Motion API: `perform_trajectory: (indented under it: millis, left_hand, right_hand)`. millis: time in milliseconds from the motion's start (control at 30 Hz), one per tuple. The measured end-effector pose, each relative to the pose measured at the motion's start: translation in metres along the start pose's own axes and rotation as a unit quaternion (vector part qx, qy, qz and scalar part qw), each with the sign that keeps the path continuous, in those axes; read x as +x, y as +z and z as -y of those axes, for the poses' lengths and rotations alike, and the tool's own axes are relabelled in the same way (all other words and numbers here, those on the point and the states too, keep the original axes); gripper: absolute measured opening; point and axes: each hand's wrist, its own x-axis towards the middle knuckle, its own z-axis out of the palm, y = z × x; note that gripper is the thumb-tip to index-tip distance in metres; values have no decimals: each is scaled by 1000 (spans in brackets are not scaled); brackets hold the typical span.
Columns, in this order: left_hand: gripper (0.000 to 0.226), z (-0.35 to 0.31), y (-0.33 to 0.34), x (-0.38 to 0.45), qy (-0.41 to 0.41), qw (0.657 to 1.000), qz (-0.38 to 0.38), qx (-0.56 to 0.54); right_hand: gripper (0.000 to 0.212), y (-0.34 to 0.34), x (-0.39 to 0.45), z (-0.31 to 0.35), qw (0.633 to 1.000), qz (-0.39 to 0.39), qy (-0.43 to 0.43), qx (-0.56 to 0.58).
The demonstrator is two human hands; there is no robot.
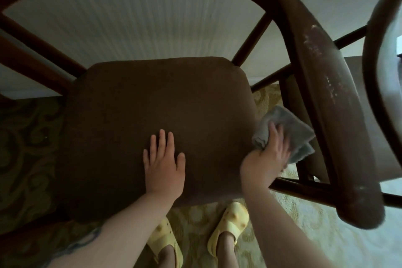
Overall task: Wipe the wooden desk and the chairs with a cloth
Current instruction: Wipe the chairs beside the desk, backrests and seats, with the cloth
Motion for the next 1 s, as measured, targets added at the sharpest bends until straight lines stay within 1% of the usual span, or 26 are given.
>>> perform_trajectory:
  millis: [33,67,100,133,167,200,233,267,333,400,433,533,600,633,667,700,733,767,800,833,867,900,933,1000]
  left_hand:
    - [62,-4,0,1,-10,1000,13,1]
    - [64,-8,-2,3,-22,999,26,2]
    - [64,-12,-5,6,-31,999,41,5]
    - [64,-14,-11,9,-32,998,60,11]
    - [63,-16,-17,11,-25,996,81,15]
    - [60,-18,-25,11,-11,994,103,14]
    - [56,-21,-32,9,7,993,119,-7]
    - [53,-27,-41,6,26,991,125,-42]
    - [51,-47,-58,-7,82,986,100,-103]
    - [51,-75,-73,-25,154,979,51,-121]
    - [50,-90,-80,-36,185,973,40,-134]
    - [44,-136,-95,-72,243,949,53,-193]
    - [48,-161,-102,-96,262,942,62,-199]
    - [51,-169,-104,-108,264,942,62,-196]
    - [52,-175,-105,-120,254,945,65,-194]
    - [52,-180,-107,-130,236,949,69,-199]
    - [51,-184,-108,-137,210,952,80,-208]
    - [51,-187,-111,-144,184,953,92,-223]
    - [50,-189,-113,-148,161,953,98,-236]
    - [50,-190,-114,-152,148,955,97,-240]
    - [50,-191,-115,-154,137,957,90,-239]
    - [50,-192,-116,-154,128,960,77,-235]
    - [50,-195,-117,-152,119,964,59,-231]
    - [50,-204,-118,-147,95,971,12,-220]
  right_hand:
    - [77,5,-7,6,996,73,6,-53]
    - [75,15,-19,8,984,158,-12,-79]
    - [71,21,-32,12,966,244,-44,-74]
    - [65,25,-41,16,941,328,-71,-40]
    - [59,21,-46,24,916,391,-84,26]
    - [54,11,-49,34,893,434,-60,105]
    - [51,-5,-49,44,886,437,-23,154]
    - [51,-22,-48,52,890,410,15,198]
    - [54,-62,-45,64,905,322,37,275]
    - [57,-101,-47,72,904,267,29,332]
    - [59,-119,-48,74,905,247,18,346]
    - [62,-175,-53,77,914,187,-16,359]
    - [70,-211,-52,68,928,146,-45,340]
    - [75,-227,-50,59,944,111,-64,303]
    - [76,-242,-49,47,962,68,-99,245]
    - [72,-255,-46,35,972,29,-154,173]
    - [63,-265,-43,21,972,9,-216,91]
    - [57,-271,-41,6,964,20,-266,7]
    - [54,-274,-38,-9,945,67,-310,-74]
    - [54,-273,-36,-24,915,136,-352,-146]
    - [56,-270,-34,-36,876,203,-389,-201]
    - [58,-265,-31,-45,840,252,-419,-236]
    - [61,-259,-22,-50,809,284,-443,-262]
    - [64,-251,3,-49,761,323,-482,-289]
